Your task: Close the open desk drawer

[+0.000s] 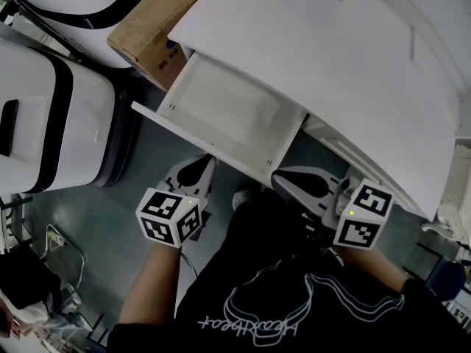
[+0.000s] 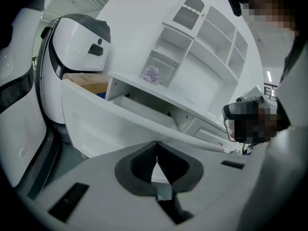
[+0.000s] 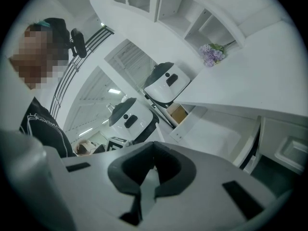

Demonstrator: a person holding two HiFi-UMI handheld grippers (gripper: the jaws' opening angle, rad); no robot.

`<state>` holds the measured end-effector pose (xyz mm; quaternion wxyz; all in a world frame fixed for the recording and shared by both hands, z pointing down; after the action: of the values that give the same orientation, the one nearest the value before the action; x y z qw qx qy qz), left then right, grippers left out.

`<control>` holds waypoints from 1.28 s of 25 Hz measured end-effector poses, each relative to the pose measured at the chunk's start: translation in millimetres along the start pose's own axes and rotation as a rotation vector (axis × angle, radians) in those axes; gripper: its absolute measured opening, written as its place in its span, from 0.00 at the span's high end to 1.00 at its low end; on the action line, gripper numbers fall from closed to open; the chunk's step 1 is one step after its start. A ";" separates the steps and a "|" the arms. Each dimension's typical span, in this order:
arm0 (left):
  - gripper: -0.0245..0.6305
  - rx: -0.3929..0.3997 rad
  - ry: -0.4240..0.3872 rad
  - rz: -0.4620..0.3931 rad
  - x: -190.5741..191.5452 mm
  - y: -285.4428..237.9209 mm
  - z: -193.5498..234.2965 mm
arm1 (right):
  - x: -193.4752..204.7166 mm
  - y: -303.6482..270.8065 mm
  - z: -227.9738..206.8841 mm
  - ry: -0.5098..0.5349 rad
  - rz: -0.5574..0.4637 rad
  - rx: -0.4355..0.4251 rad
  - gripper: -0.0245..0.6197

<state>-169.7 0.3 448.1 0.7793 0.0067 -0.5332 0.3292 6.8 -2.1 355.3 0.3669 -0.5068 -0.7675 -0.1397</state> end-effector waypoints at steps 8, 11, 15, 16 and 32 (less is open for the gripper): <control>0.95 -0.005 -0.018 0.006 -7.7 -19.4 -1.1 | -5.7 10.0 -5.0 0.004 -0.030 0.024 0.95; 0.95 -0.007 -0.022 0.008 -10.3 -26.2 -1.6 | -8.5 13.9 -8.2 0.001 -0.043 0.032 0.95; 0.95 -0.011 -0.022 0.012 -13.8 -36.8 -1.8 | -13.5 19.6 -15.1 -0.003 -0.054 0.044 0.95; 0.96 -0.012 -0.024 0.015 -14.6 -39.3 -1.8 | -14.9 21.2 -16.9 -0.002 -0.055 0.046 0.95; 0.96 -0.040 -0.013 0.023 -29.5 -78.5 -6.3 | -55.1 37.2 -51.1 0.030 -0.068 0.072 0.95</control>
<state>-129.9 -73.8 447.6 0.7719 -0.0128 -0.5448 0.3275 73.0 -52.6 346.0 0.3914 -0.4645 -0.7833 -0.1318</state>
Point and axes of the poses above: the fingertips, and each gripper's own axes: y backward along the fingers, z to its left, x out of its underside, the point moved 5 cm from there along y, backward along the fingers, and after that the axes turned 14 degrees about -z, right-handed, at the moved point
